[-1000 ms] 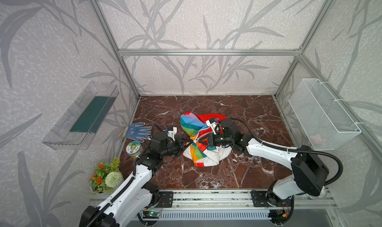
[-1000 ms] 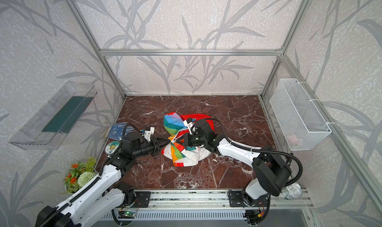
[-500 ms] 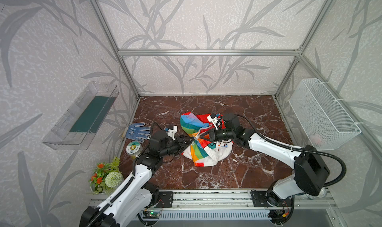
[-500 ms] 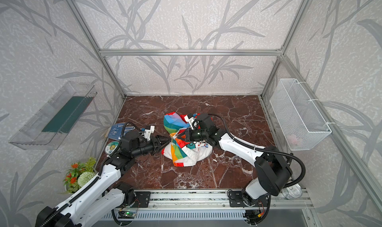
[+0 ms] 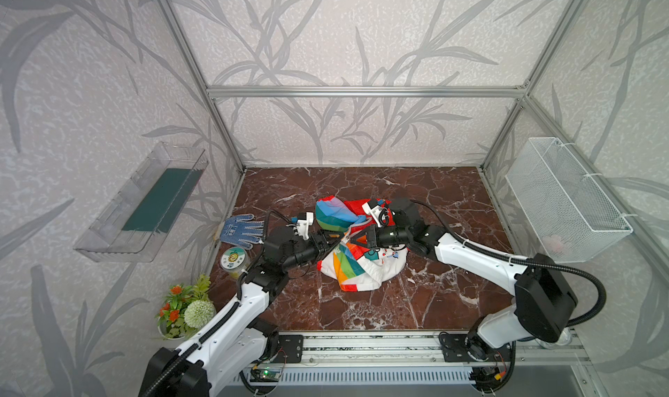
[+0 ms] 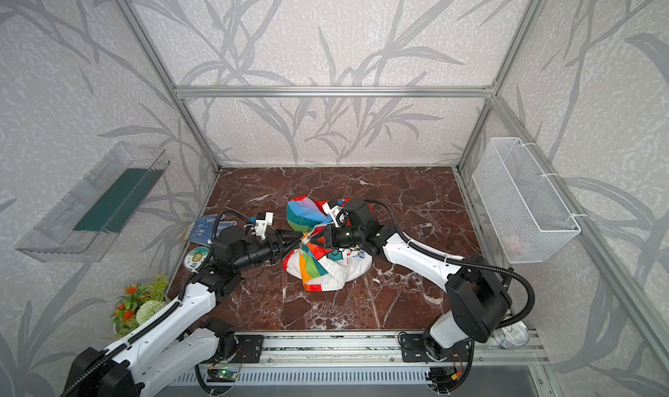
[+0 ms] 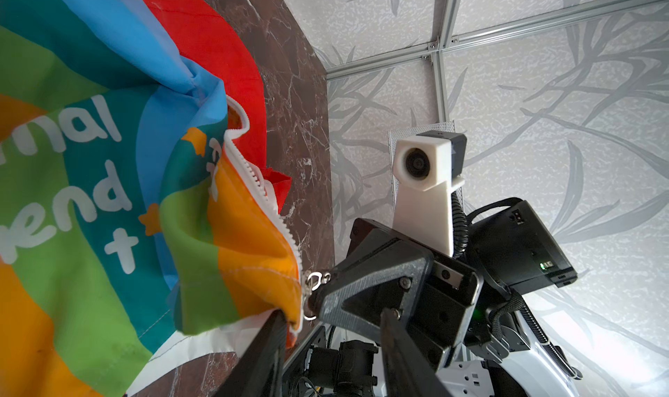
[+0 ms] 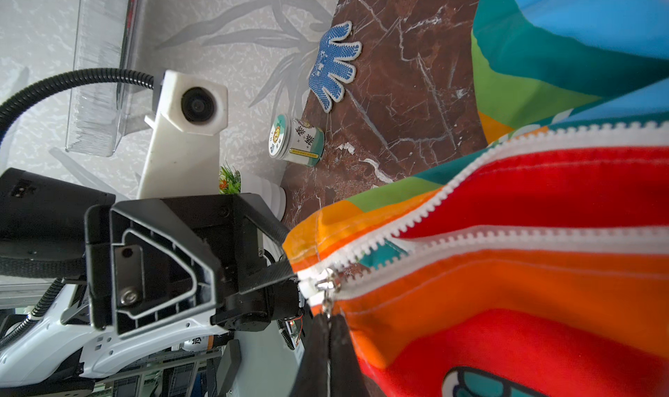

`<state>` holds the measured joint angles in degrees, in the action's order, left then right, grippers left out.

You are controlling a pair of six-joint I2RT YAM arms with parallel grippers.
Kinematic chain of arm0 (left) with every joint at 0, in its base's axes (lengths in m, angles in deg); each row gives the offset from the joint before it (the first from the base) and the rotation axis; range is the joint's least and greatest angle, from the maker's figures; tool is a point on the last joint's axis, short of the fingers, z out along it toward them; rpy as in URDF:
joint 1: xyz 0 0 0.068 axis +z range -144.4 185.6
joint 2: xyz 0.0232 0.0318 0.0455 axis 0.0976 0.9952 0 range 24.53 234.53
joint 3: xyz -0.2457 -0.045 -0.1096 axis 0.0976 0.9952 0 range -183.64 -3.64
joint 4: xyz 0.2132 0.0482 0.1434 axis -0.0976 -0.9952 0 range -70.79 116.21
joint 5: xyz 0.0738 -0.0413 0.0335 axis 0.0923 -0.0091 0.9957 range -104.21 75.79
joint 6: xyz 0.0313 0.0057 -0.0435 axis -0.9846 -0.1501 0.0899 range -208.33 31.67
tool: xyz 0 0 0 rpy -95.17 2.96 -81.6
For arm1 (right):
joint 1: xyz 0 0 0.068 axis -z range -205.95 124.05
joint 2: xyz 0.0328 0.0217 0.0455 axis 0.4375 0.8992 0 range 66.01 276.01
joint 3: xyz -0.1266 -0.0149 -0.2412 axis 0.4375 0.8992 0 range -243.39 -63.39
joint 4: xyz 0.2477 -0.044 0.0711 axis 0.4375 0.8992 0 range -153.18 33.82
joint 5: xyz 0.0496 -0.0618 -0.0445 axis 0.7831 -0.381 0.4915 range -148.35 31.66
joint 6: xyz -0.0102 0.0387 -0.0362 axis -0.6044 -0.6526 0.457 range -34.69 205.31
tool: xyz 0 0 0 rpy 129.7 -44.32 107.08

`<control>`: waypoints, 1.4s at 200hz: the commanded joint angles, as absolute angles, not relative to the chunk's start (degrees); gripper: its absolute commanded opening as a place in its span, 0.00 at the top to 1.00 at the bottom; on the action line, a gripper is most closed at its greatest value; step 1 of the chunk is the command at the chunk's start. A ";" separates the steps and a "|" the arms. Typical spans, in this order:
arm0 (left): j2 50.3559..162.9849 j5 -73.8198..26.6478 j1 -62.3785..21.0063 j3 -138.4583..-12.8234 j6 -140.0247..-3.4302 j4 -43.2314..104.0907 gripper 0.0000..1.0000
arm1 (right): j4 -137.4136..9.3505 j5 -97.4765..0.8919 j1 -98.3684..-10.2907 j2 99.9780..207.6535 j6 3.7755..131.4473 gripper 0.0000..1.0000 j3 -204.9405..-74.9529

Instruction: Zip up the jacket

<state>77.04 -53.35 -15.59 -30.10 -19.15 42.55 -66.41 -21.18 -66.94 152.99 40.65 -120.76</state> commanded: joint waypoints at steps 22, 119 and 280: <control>77.19 -52.52 -17.15 -29.07 -18.15 43.63 0.55 | -68.86 -20.46 -67.34 152.36 39.86 1.00 -120.17; 78.79 -51.57 -17.86 -27.31 -15.29 49.56 0.66 | -70.74 -20.52 -68.04 152.37 38.75 1.00 -119.65; 79.82 -51.02 -18.20 -28.22 -15.77 48.57 1.00 | -71.16 -20.29 -68.26 152.59 38.57 1.00 -119.64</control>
<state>80.23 -50.49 -17.66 -27.37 -15.21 49.37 -69.81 -21.16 -67.90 152.99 38.42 -120.06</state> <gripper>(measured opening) 0.048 0.047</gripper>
